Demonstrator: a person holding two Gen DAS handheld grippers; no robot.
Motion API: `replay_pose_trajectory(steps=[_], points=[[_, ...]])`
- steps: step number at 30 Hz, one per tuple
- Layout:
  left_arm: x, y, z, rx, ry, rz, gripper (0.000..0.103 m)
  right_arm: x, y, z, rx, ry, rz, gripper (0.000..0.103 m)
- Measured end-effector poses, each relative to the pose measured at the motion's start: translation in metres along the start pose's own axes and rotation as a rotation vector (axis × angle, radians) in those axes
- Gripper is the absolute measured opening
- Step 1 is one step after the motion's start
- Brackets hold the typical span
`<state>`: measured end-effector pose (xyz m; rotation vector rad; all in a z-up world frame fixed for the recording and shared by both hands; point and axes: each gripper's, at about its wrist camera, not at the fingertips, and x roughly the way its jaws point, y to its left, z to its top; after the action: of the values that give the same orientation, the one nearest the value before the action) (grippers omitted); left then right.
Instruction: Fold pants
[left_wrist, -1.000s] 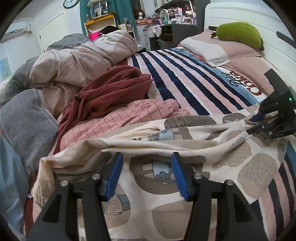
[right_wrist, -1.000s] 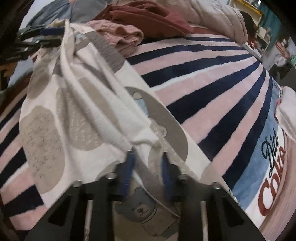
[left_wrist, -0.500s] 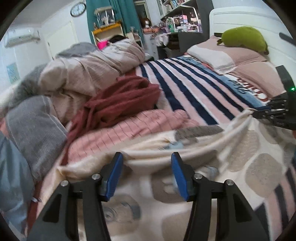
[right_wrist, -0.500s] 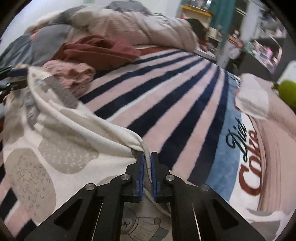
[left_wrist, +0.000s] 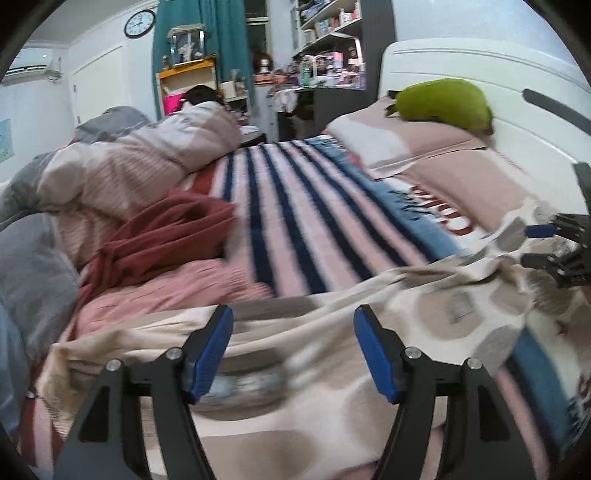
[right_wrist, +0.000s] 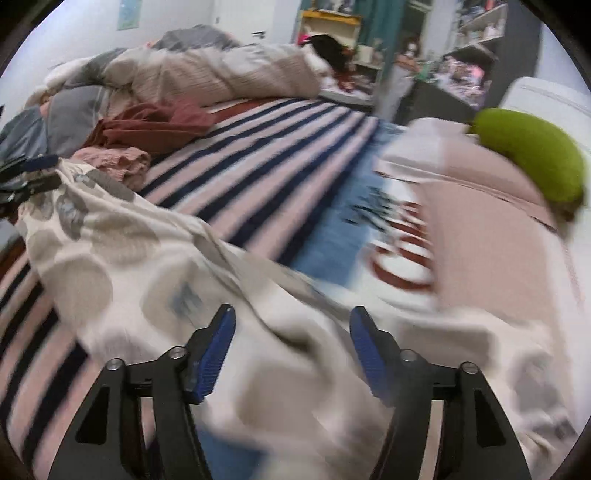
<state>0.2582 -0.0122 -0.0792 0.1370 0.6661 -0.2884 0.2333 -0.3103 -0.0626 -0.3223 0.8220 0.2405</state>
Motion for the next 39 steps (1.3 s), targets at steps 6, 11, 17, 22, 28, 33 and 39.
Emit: replay_pose_trajectory(steps=[6, 11, 17, 22, 28, 33, 39], points=[[0.012, -0.077, 0.024, -0.002, -0.004, -0.090, 0.069, -0.068, -0.054, -0.067, -0.028, 0.059, -0.071, 0.064], [0.021, -0.112, 0.028, -0.064, -0.035, -0.091, 0.071, -0.079, -0.063, -0.109, -0.032, 0.095, -0.058, 0.065], [0.025, -0.105, -0.006, -0.054, -0.029, -0.057, 0.071, -0.059, -0.026, -0.130, -0.108, 0.115, 0.010, 0.065], [0.028, -0.082, -0.012, -0.112, -0.045, -0.061, 0.071, -0.022, -0.004, -0.133, -0.209, 0.198, -0.145, 0.066], [0.031, -0.080, -0.013, -0.109, -0.056, -0.065, 0.071, -0.009, 0.019, -0.147, -0.411, 0.250, -0.387, 0.066], [0.035, -0.080, -0.015, -0.104, -0.044, -0.072, 0.071, -0.004, 0.025, -0.160, -0.526, 0.269, -0.526, 0.064], [0.035, -0.075, -0.015, -0.125, -0.049, -0.089, 0.071, -0.019, 0.006, -0.150, -0.458, 0.212, -0.544, 0.021]])
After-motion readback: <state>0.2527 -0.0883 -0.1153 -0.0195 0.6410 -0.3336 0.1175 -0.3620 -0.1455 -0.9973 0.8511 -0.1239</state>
